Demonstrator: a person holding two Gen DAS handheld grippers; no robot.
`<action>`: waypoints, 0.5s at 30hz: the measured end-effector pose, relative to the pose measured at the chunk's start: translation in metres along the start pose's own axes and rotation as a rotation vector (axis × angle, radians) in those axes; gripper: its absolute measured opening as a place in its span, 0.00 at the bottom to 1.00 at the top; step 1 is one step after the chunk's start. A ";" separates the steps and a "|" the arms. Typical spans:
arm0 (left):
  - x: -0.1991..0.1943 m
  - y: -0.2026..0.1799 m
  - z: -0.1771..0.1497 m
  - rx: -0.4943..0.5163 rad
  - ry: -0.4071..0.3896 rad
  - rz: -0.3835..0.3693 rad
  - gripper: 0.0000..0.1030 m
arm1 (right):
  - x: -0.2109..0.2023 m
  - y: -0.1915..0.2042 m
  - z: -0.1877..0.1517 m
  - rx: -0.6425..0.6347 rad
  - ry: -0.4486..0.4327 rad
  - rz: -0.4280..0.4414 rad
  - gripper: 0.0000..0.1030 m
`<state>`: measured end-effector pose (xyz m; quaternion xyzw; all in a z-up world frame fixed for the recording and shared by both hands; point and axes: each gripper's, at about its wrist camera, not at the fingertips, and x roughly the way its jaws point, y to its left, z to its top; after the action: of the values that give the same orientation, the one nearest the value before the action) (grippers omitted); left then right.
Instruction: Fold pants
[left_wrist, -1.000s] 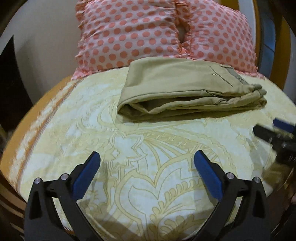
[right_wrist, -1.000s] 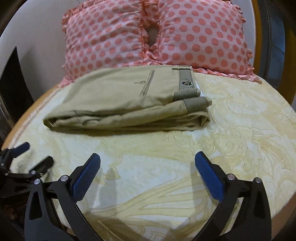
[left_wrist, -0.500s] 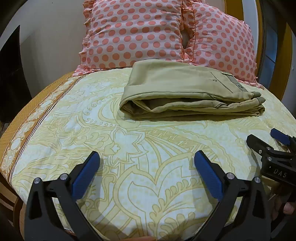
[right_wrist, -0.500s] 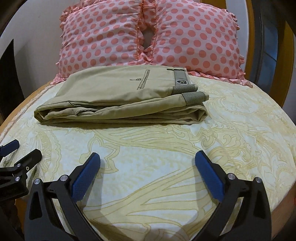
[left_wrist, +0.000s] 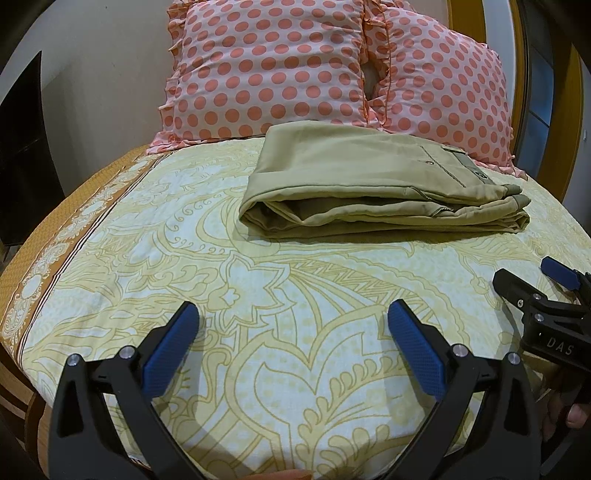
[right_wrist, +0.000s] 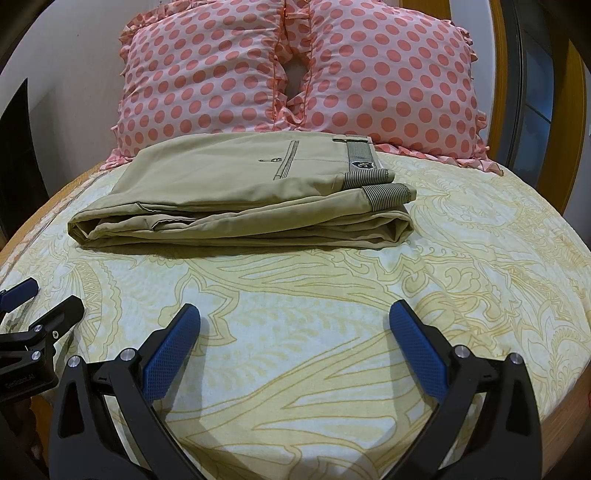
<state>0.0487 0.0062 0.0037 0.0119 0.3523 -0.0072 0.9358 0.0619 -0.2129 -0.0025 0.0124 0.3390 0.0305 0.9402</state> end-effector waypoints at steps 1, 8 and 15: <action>0.000 0.000 0.000 0.000 0.000 0.000 0.98 | 0.000 0.000 0.000 0.000 0.000 0.000 0.99; 0.000 -0.002 0.000 -0.002 0.000 0.003 0.98 | 0.000 0.000 0.000 0.001 0.000 -0.001 0.99; 0.000 -0.002 0.000 -0.002 0.000 0.003 0.98 | 0.000 0.000 0.000 0.001 -0.001 -0.001 0.99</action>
<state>0.0484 0.0044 0.0035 0.0113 0.3521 -0.0053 0.9359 0.0617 -0.2127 -0.0025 0.0127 0.3388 0.0301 0.9403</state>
